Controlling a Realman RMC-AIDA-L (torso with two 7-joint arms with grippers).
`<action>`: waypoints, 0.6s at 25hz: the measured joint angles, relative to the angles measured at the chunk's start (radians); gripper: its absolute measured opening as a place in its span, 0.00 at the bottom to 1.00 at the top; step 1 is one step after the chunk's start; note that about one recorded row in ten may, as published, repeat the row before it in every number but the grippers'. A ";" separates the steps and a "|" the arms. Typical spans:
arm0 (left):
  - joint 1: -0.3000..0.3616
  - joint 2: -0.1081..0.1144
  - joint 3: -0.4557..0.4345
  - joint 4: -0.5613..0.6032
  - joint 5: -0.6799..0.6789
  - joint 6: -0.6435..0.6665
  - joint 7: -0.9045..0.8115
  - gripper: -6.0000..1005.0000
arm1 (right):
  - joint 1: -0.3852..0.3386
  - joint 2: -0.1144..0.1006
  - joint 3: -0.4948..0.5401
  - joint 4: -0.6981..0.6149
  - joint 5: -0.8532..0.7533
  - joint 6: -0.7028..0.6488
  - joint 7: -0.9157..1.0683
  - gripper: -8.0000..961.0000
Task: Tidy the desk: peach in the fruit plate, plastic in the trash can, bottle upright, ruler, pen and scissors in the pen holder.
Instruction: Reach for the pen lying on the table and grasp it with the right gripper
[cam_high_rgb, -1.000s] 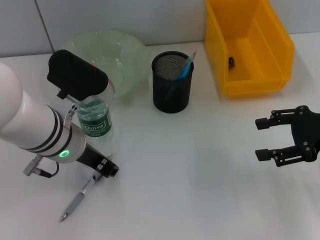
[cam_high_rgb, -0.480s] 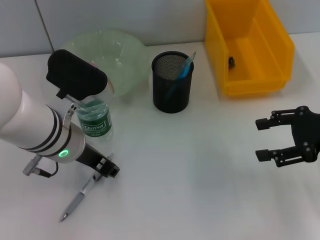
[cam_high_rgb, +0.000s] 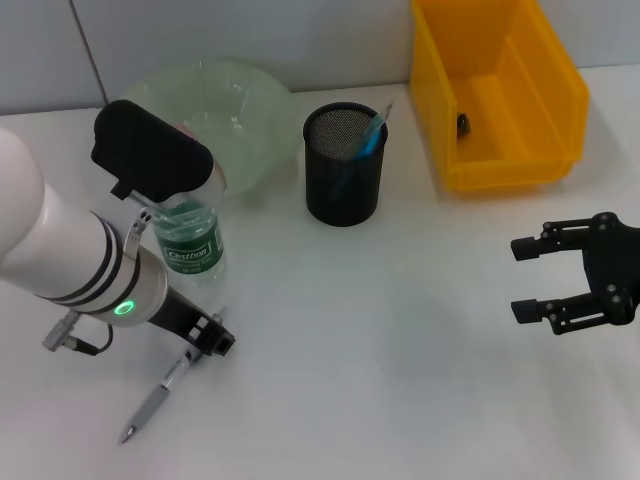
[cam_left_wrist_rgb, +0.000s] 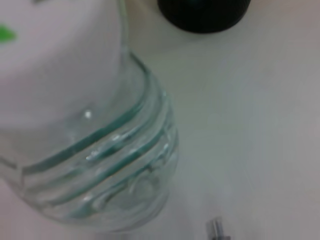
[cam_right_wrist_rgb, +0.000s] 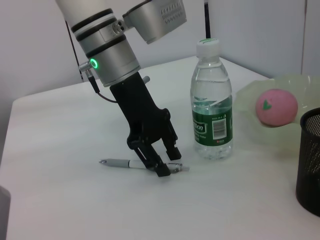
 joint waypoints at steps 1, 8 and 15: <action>0.000 0.000 0.000 -0.008 0.002 -0.001 0.001 0.46 | 0.000 0.000 0.000 0.000 0.000 0.000 0.000 0.82; -0.005 0.000 0.000 -0.014 0.001 -0.003 0.002 0.44 | 0.001 0.000 0.000 0.000 0.000 -0.002 0.000 0.82; -0.009 0.000 0.001 -0.017 -0.001 -0.004 0.004 0.41 | 0.001 0.000 0.000 0.000 -0.002 -0.002 -0.001 0.82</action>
